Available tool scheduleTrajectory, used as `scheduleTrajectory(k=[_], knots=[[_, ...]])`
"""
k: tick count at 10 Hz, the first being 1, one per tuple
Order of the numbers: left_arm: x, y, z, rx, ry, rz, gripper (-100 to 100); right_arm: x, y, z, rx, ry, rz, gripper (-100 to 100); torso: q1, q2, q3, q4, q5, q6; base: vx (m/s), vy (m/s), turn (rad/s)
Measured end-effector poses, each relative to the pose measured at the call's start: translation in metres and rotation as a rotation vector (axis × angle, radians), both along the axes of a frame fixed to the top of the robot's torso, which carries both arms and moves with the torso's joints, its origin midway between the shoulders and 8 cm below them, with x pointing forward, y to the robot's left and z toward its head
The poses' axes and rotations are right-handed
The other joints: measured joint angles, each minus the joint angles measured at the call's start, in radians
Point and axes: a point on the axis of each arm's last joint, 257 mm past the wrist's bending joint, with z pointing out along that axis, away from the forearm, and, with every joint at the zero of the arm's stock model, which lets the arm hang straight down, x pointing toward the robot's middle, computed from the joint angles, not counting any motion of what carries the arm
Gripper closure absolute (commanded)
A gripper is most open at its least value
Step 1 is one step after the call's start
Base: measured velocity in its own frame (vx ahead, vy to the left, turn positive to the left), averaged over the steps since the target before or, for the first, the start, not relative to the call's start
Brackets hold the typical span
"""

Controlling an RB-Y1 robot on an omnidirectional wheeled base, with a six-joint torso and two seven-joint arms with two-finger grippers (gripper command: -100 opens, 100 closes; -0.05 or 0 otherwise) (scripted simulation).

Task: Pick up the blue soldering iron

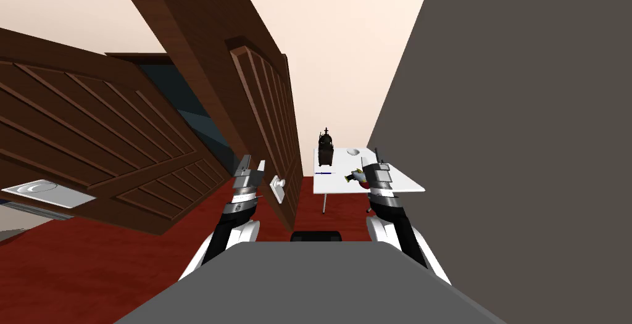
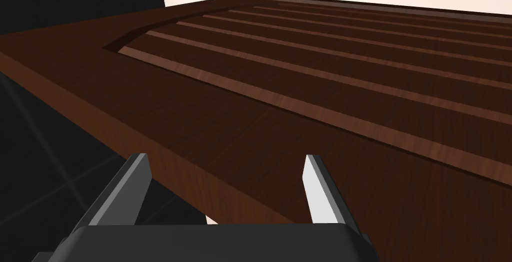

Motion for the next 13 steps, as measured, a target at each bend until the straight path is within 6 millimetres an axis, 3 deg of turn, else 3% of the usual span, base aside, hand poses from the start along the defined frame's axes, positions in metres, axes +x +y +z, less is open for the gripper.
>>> scheduleTrajectory(k=[5,13], knots=[[0.0,0.0,0.0,0.0,0.0,-0.001,0,0.005,0.035,-0.032,-0.136,0.062,0.09,-100,0.004,0.005,0.003,0.001,0.001,0.0,-0.072,0.06,-0.008],[0.0,0.0,0.0,0.0,0.0,-0.001,0,-0.002,0.089,-0.12,-0.397,0.203,0.268,-100,0.007,0.005,0.003,0.001,0.002,0.0,-0.068,0.066,0.013]])
